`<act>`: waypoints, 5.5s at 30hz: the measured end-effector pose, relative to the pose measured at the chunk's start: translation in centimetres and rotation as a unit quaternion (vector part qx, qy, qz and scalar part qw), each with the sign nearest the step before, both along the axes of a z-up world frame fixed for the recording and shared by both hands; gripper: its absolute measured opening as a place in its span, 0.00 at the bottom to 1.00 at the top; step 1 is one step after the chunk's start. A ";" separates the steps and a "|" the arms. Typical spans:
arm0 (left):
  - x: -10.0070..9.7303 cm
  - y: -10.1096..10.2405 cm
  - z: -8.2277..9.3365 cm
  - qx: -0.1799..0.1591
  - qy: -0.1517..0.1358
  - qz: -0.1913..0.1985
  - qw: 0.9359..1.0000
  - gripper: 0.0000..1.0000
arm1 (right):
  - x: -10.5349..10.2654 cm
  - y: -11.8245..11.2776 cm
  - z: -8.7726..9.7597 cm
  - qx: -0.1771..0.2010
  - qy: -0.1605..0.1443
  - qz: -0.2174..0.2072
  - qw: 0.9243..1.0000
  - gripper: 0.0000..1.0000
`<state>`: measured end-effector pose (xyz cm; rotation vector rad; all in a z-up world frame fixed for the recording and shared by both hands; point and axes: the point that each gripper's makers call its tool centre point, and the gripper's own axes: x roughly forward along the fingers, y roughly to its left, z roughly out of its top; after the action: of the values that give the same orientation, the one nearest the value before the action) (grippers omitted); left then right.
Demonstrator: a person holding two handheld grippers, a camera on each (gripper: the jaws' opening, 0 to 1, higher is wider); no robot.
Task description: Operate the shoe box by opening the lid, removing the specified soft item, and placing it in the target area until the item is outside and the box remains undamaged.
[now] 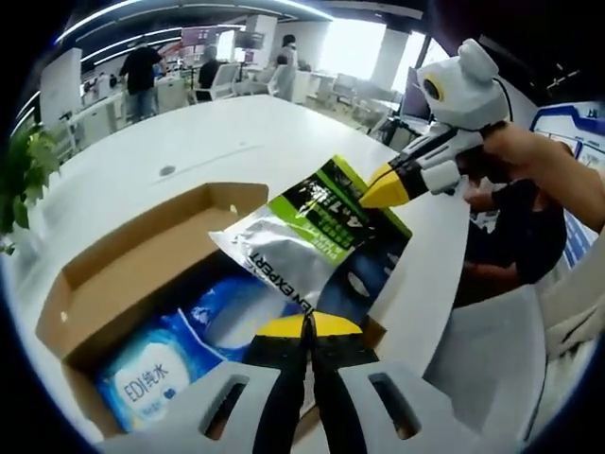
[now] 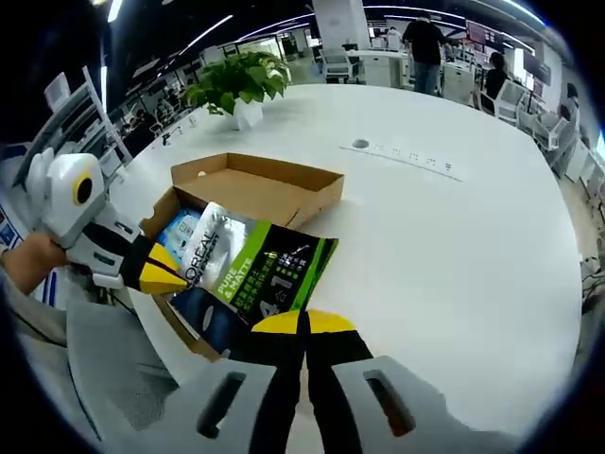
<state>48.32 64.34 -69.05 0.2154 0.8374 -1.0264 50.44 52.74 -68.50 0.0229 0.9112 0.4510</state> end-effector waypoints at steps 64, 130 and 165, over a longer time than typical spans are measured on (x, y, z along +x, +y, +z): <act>3.2 -10.3 -9.5 0.250 -0.082 -0.232 0.937 0.00 | 3.3 -9.8 -9.8 -0.066 0.041 -0.064 0.995 0.00; 3.4 -8.5 -1.3 0.097 -0.077 -0.143 0.982 0.13 | 3.3 -10.5 -10.5 -0.120 0.006 -0.052 0.991 0.15; 4.1 3.9 1.2 0.055 -0.066 -0.003 0.996 0.18 | 1.0 -4.5 -2.1 -0.061 -0.079 -0.007 0.995 0.34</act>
<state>52.46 68.21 -67.80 0.3751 0.7746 -0.9617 51.44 48.29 -70.62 -0.1173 0.7806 0.3782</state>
